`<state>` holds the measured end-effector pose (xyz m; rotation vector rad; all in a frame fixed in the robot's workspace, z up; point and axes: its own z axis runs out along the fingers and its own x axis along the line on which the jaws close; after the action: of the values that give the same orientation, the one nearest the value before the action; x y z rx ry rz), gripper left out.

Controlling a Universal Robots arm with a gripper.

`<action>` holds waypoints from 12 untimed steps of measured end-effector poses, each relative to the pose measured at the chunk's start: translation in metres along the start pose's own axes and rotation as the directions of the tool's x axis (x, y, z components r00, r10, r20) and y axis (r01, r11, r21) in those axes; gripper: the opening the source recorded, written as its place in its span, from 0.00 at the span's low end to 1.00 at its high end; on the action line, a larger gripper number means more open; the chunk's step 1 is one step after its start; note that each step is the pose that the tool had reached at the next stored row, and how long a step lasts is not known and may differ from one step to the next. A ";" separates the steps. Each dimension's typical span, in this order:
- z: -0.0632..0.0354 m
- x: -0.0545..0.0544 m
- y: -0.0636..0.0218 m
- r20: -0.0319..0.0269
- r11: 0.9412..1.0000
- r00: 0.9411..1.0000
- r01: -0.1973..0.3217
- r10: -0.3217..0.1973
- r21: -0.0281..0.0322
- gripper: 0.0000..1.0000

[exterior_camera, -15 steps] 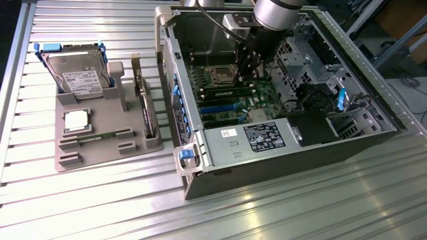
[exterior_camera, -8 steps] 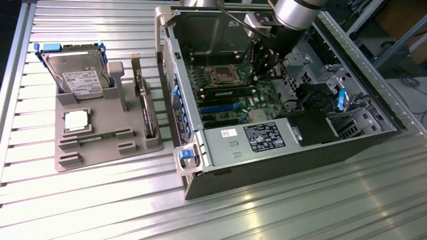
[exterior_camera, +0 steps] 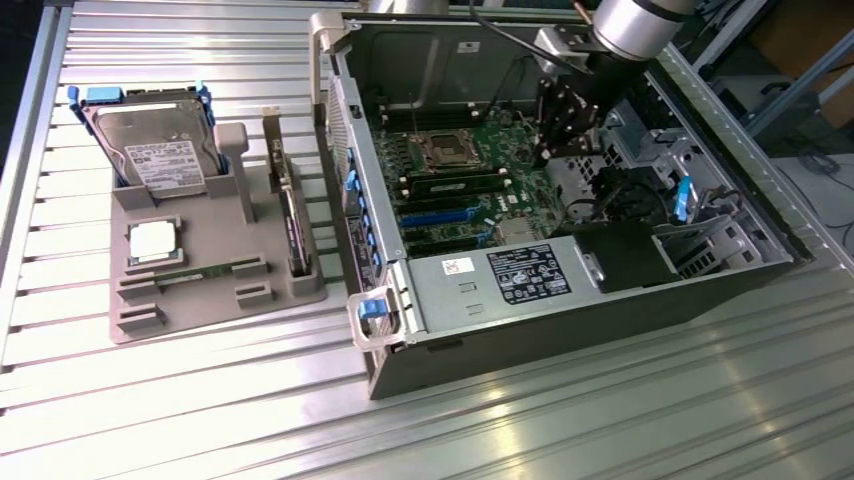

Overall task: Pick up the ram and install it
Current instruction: 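Insert the ram into the slot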

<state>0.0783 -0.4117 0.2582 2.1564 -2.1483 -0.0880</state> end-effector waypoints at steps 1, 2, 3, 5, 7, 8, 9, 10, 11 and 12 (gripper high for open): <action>-0.0008 0.000 -0.0068 0.000 1.000 1.000 0.000 0.000 0.000 0.10; -0.0045 0.000 -0.0103 0.000 1.000 1.000 0.000 0.000 0.000 0.10; -0.0104 0.000 -0.0107 0.000 1.000 1.000 0.000 0.000 0.000 0.10; -0.0308 0.001 -0.0091 -0.001 1.000 1.000 0.000 0.000 0.000 0.10; -0.0418 0.001 -0.0081 -0.001 1.000 1.000 0.000 0.000 0.000 0.10; -0.0418 0.001 -0.0081 -0.001 1.000 1.000 0.000 0.000 0.000 0.10; -0.0418 0.001 -0.0081 -0.001 1.000 1.000 -0.001 0.001 0.011 0.10; -0.0418 0.001 -0.0081 -0.002 0.999 1.000 -0.001 0.001 0.032 0.10; -0.0417 0.001 -0.0081 -0.002 0.999 1.000 -0.002 0.002 0.054 0.10; -0.0417 0.001 -0.0081 -0.004 0.996 1.000 -0.003 0.003 0.090 0.10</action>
<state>0.0909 -0.4117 0.2988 2.1985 -2.1934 0.0136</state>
